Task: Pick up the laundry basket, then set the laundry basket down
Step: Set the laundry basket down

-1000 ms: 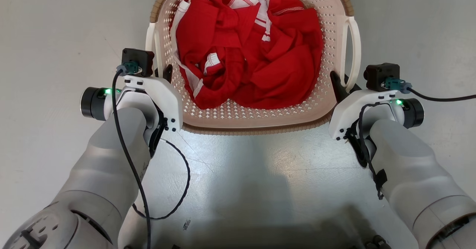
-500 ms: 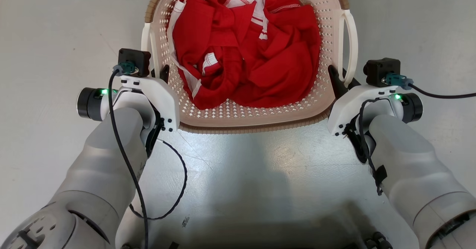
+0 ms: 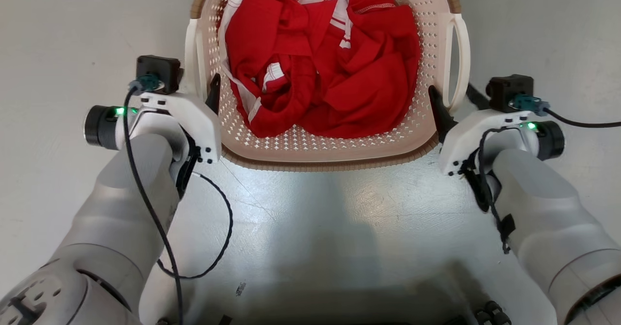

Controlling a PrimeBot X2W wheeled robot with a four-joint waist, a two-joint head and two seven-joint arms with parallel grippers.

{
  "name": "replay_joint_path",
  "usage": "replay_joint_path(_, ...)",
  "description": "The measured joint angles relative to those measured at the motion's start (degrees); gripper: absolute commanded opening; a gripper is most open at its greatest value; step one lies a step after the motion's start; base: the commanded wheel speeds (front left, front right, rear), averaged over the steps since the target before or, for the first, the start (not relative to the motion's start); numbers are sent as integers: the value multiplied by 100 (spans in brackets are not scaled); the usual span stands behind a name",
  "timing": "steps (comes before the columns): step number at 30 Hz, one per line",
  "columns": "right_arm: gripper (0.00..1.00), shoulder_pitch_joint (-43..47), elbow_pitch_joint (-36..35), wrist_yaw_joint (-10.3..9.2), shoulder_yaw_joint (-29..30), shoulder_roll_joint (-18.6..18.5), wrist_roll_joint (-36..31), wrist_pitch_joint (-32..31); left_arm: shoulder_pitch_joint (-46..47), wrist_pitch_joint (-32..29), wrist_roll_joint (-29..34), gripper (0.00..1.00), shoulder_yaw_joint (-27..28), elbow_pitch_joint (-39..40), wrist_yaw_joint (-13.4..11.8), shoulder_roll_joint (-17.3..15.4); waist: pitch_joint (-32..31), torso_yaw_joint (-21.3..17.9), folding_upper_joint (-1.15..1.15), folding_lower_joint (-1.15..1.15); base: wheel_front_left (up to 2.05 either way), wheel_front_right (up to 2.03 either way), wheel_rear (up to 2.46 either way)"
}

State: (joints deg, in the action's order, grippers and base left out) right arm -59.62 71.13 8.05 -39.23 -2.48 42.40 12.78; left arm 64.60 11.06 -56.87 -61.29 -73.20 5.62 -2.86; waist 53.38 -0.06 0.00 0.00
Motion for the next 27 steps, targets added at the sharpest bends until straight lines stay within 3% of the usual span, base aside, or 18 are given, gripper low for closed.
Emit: replay_joint_path(27,100,0,-299,-33,-83,-108,103,147,0,324,41,100,29,113,0,11,14,31,0,0,0,0,0)
